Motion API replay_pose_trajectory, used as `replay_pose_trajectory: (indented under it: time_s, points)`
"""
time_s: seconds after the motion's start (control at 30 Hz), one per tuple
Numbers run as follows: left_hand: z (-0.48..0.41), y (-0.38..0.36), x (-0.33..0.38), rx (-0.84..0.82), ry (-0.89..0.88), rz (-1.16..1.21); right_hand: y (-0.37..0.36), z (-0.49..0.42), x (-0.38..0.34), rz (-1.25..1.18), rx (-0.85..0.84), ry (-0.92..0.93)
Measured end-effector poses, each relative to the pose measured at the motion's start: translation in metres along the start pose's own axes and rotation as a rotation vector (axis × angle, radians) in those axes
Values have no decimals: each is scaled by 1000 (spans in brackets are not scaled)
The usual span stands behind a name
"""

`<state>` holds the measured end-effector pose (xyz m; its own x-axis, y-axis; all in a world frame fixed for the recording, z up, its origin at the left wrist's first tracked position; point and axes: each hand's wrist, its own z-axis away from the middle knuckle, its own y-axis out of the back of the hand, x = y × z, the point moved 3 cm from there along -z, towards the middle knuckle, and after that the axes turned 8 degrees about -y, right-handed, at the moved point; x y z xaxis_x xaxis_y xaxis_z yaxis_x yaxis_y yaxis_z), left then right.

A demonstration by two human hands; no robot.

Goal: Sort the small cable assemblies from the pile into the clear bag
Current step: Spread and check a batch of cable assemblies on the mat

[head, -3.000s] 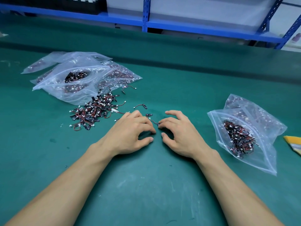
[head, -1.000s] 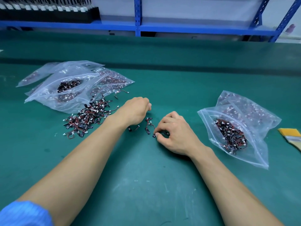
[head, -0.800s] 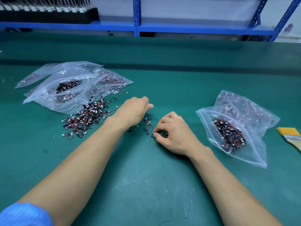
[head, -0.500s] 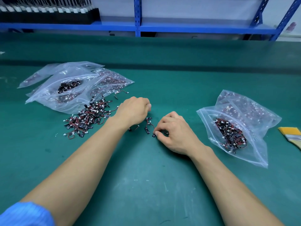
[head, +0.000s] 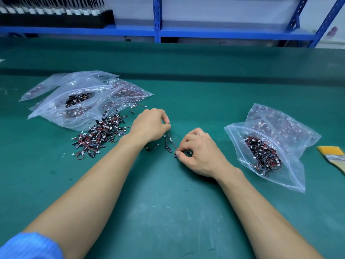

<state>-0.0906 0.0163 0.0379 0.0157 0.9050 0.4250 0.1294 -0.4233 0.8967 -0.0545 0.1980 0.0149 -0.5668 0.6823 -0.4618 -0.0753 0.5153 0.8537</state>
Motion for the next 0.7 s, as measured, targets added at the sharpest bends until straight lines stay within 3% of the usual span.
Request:
replay_pose_trajectory:
  time_s: [0.23, 0.7]
  points:
    - [5, 4, -11, 144, 37, 315, -1, 0, 0, -4, -1, -12]
    - [58, 39, -19, 121, -69, 750, 5, 4, -1, -88, 134, -6]
